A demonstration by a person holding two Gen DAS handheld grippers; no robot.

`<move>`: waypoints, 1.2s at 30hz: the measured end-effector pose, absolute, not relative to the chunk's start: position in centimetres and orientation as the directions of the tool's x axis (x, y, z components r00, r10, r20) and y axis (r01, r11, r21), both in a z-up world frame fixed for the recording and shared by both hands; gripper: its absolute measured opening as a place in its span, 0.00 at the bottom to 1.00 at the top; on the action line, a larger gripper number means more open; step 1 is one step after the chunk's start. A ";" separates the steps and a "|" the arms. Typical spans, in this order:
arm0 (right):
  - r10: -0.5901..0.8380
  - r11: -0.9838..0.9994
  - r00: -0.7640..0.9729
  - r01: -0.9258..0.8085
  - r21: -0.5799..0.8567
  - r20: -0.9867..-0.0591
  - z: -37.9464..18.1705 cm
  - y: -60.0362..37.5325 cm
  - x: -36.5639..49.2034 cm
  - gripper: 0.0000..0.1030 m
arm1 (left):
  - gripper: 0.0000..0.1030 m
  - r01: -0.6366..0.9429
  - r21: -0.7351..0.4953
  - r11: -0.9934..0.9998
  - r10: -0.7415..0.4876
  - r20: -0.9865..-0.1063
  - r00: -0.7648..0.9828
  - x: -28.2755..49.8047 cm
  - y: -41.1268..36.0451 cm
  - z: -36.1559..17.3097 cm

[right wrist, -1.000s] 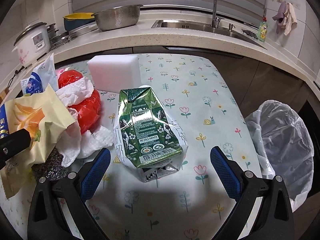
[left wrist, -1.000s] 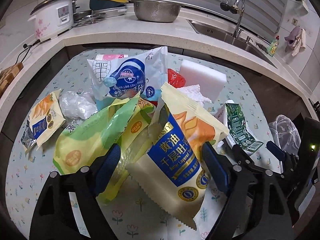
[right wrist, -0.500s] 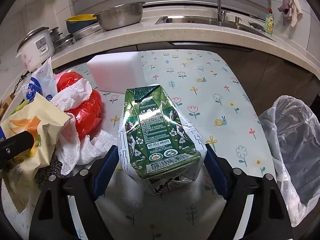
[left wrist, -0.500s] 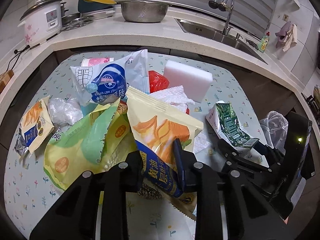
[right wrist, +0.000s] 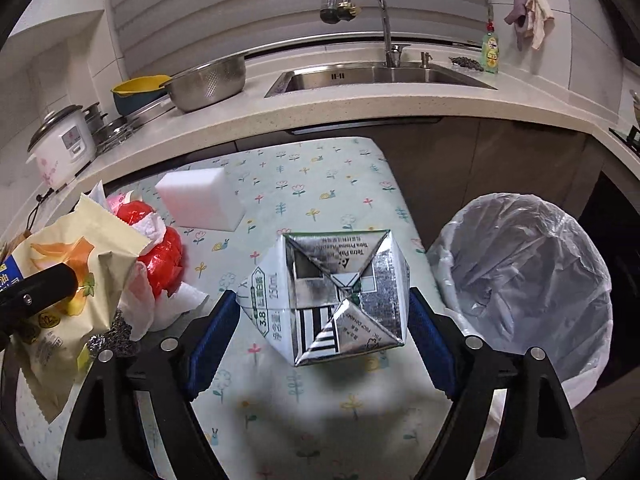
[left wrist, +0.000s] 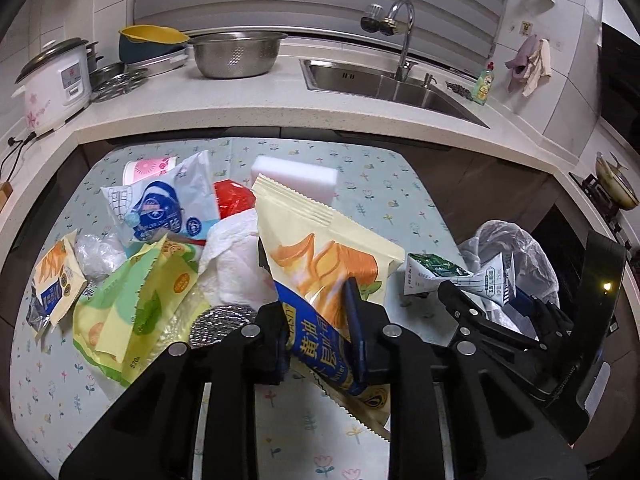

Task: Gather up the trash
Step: 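Carry the carton and snack bag to the bin and open both tools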

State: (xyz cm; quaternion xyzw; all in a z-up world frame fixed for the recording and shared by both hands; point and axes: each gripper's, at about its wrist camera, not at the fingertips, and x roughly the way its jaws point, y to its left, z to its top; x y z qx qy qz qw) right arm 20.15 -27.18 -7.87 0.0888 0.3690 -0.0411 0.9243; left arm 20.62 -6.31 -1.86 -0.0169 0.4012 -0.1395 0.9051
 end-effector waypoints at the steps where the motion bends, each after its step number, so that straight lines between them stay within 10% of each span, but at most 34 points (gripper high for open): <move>1: -0.019 0.979 0.727 0.153 0.135 -0.686 -7.7 -27.8 19.8 0.77 | 0.22 0.253 -0.144 0.957 -0.277 -0.720 0.637 20.5 -7.0 -1.7; 4: -0.045 0.973 0.735 0.185 0.137 -0.676 -7.1 -29.9 18.8 0.76 | 0.22 0.298 -0.143 0.944 -0.307 -0.712 0.631 20.1 -9.3 -1.3; 7: -0.046 0.965 0.728 0.210 0.159 -0.684 -6.8 -32.1 18.2 0.39 | 0.22 0.344 -0.145 0.928 -0.340 -0.708 0.619 20.0 -11.7 -1.0; 36: -0.232 0.888 0.689 0.438 0.140 -0.686 -7.8 -42.9 12.6 0.61 | 0.26 0.610 -0.118 0.784 -0.483 -0.734 0.478 20.1 -27.3 -3.7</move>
